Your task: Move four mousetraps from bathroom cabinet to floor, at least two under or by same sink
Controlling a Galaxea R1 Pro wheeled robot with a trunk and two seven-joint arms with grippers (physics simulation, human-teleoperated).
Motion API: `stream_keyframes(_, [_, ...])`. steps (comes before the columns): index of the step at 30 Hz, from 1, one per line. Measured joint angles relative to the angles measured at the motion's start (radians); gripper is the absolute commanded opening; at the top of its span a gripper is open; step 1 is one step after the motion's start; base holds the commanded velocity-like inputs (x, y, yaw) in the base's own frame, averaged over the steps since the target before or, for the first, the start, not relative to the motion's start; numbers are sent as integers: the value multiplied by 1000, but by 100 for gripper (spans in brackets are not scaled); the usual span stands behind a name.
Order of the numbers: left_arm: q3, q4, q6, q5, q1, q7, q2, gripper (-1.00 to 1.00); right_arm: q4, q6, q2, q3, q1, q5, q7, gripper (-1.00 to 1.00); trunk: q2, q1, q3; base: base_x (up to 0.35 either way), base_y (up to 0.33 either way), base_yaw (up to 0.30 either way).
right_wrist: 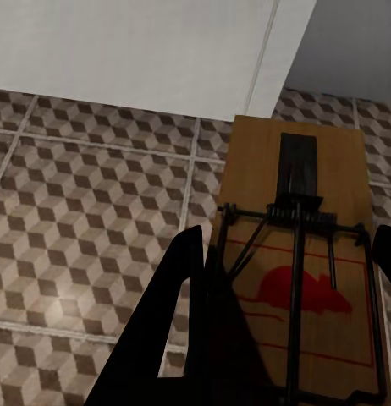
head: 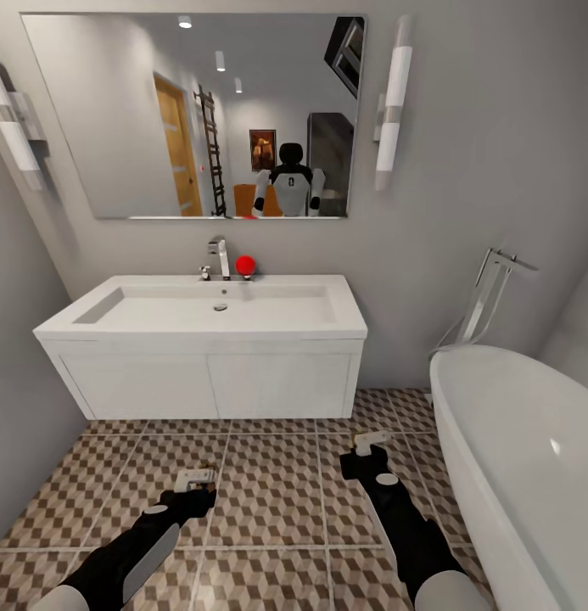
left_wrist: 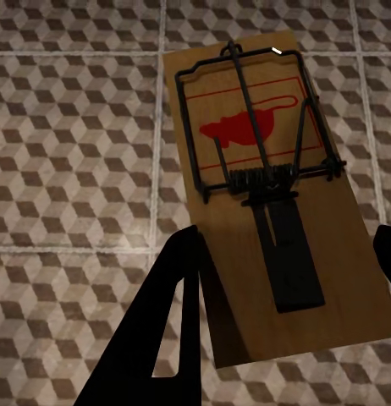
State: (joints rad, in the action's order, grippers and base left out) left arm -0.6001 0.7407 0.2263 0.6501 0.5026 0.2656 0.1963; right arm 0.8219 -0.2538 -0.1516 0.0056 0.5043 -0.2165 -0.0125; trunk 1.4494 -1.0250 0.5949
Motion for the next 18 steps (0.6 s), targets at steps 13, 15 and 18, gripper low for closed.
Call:
stream_keyframes(13, [0,2,0,0,-1,0,0,-100,0,0,-1,0,0,1,0,-100,91,-50,59,0,0,0])
stream_keyframes(15, [0,2,0,0,0,0,0,-100,0,0,-1,0,0,0,0,-100,105,-57,68,0,0,0])
stream_keyframes(18, [-1,2,0,-1,0,0,0,-100,0,0,-1,0,0,1,0,-100,126,-69,82,0,0,0])
